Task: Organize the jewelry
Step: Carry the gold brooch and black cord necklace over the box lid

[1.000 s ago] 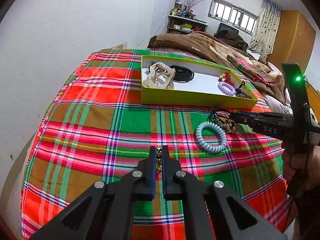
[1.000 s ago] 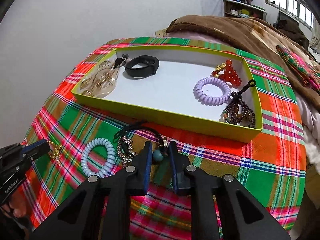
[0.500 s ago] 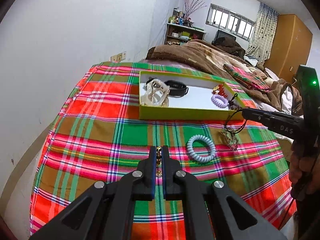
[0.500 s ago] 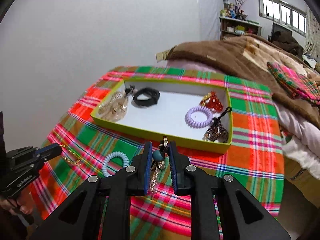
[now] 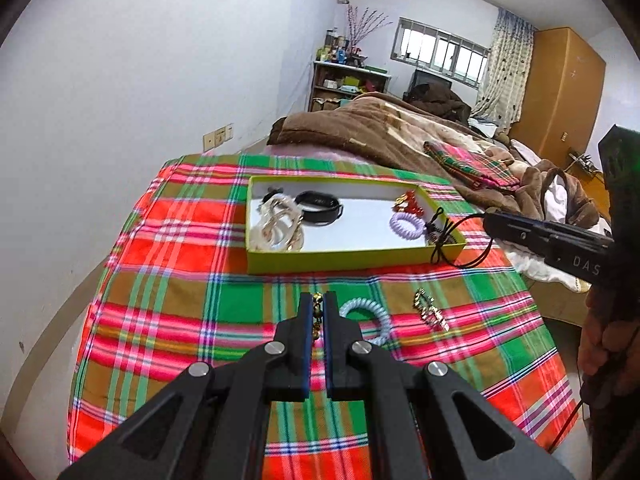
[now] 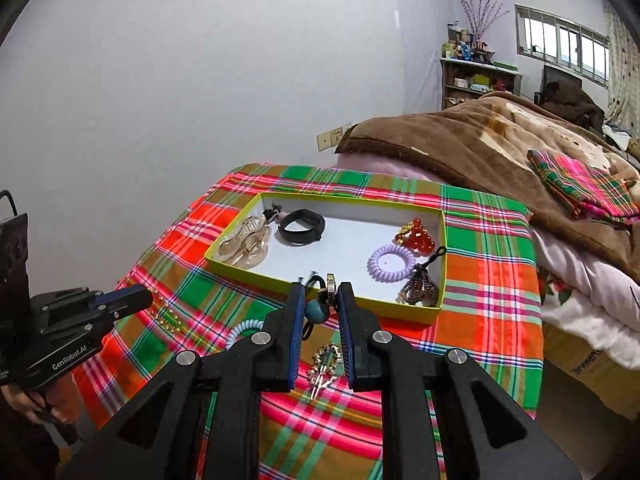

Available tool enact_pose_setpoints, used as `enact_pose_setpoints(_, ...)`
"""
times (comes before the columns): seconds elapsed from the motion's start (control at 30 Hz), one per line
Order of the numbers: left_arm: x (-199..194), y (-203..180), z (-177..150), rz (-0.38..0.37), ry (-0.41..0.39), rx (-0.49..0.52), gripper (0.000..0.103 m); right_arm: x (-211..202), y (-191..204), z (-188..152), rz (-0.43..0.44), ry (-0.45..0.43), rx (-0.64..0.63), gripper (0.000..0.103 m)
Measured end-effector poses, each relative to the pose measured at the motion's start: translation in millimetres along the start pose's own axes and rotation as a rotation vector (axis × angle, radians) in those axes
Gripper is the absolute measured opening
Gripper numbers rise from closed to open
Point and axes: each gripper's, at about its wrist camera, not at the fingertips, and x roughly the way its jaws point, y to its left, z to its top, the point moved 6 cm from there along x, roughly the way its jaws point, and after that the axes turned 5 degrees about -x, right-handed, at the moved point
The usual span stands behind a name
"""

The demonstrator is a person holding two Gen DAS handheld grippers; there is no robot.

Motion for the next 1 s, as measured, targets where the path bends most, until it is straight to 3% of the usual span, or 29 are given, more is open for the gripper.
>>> enact_pose_setpoints(0.7, 56, -25, 58, -0.153, 0.014, 0.012, 0.005, 39, -50, 25, -0.027, -0.002, 0.061, 0.017)
enact_pose_setpoints(1.0, 83, -27, 81, -0.152, 0.026, 0.025, 0.005, 70, -59, 23, -0.009, 0.034, 0.080, 0.017)
